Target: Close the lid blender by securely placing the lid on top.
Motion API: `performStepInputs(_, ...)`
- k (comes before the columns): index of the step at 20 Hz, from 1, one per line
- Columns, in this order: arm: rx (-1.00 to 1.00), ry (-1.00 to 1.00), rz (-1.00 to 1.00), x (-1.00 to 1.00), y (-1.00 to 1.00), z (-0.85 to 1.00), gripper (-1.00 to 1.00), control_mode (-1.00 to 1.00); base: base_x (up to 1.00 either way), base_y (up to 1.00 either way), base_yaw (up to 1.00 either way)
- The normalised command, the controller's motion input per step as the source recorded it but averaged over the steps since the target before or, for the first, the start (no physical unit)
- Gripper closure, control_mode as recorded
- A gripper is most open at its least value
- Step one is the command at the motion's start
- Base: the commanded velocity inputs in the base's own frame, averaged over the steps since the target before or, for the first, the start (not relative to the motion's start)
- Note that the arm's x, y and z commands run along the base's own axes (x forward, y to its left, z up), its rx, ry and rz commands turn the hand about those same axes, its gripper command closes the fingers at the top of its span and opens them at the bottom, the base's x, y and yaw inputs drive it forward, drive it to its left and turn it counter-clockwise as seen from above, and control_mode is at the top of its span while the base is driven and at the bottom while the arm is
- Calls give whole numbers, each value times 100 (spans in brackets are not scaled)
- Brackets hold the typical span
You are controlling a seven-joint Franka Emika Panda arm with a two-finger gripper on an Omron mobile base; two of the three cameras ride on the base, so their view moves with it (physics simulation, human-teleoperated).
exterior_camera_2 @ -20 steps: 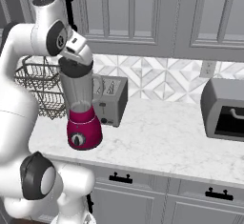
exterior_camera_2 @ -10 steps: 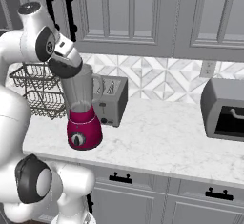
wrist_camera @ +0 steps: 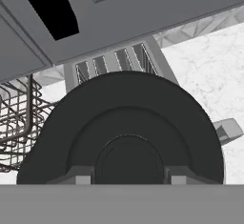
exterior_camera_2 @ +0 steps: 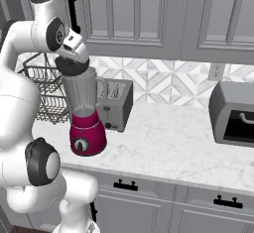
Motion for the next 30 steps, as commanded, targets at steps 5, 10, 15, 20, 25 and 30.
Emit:
performStepInputs(5,0,0,0,0,3,0,100,-100,0,0,0)
performStepInputs(10,0,4,0,10,0,0,100,-100,0,0,0)
performStepInputs(15,0,9,0,20,0,0,100,-100,0,0,0)
performStepInputs(20,0,10,0,38,0,0,100,-100,0,0,0)
performStepInputs(25,0,12,0,33,0,0,100,-100,0,0,0)
performStepInputs(30,0,10,3,13,0,-4,100,-100,0,0,0)
